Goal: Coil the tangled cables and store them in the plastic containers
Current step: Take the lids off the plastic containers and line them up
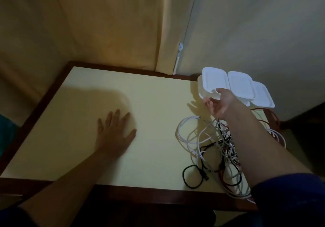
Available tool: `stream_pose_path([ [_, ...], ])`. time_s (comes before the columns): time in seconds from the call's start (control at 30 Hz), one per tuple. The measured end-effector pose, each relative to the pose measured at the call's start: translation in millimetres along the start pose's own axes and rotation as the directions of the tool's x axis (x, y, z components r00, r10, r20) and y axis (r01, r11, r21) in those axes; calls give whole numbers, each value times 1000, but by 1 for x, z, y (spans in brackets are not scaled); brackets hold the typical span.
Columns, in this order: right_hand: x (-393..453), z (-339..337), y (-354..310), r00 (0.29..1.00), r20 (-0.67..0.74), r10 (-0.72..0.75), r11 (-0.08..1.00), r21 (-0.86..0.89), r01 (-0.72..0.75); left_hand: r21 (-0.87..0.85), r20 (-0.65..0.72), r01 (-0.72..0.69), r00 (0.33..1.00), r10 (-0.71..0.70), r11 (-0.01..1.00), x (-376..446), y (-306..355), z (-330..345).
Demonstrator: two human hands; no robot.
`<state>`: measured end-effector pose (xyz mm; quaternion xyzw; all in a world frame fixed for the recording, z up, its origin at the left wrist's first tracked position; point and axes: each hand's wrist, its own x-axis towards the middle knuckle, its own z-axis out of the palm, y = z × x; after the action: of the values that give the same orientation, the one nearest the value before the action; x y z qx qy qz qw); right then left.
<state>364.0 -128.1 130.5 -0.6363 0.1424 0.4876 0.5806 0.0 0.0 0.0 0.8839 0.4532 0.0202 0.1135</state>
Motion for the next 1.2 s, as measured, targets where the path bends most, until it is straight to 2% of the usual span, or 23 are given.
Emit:
stream_pose_path([
  [0.1, 4, 5, -3, 1000, -5, 16, 1000, 14, -16, 16, -22, 2, 1000, -1, 1000, 0, -1, -2],
  [0.23, 1, 9, -1, 999, -9, -48, 998, -29, 47, 5, -39, -5, 999, 5, 1000, -1, -2, 0],
  [0.43, -12, 16, 4, 988, 30, -150, 989, 22, 150, -6, -19, 3, 1000, -3, 1000, -1, -2, -1],
  [0.6, -42, 36, 22, 958, 51, -284, 934, -211, 288, -135, 90, -24, 995, 36, 991, 6, -21, -15],
  [0.7, -63, 55, 45, 947, 101, -306, 899, -297, 322, -164, 0, -29, 1000, 30, 986, -5, -50, -29],
  [0.83, -76, 95, 85, 938, 208, -276, 894, -303, 330, -22, -54, 11, 998, -12, 1000, -15, -92, -36],
  [0.97, -74, 146, 125, 932, 290, -219, 920, -257, 296, 36, 23, 42, 999, -43, 998, -17, -106, -32],
  [1.2, -65, 232, 176, 926, 358, -118, 952, -226, 209, -2, -32, 36, 999, -36, 999, -18, -108, -24],
])
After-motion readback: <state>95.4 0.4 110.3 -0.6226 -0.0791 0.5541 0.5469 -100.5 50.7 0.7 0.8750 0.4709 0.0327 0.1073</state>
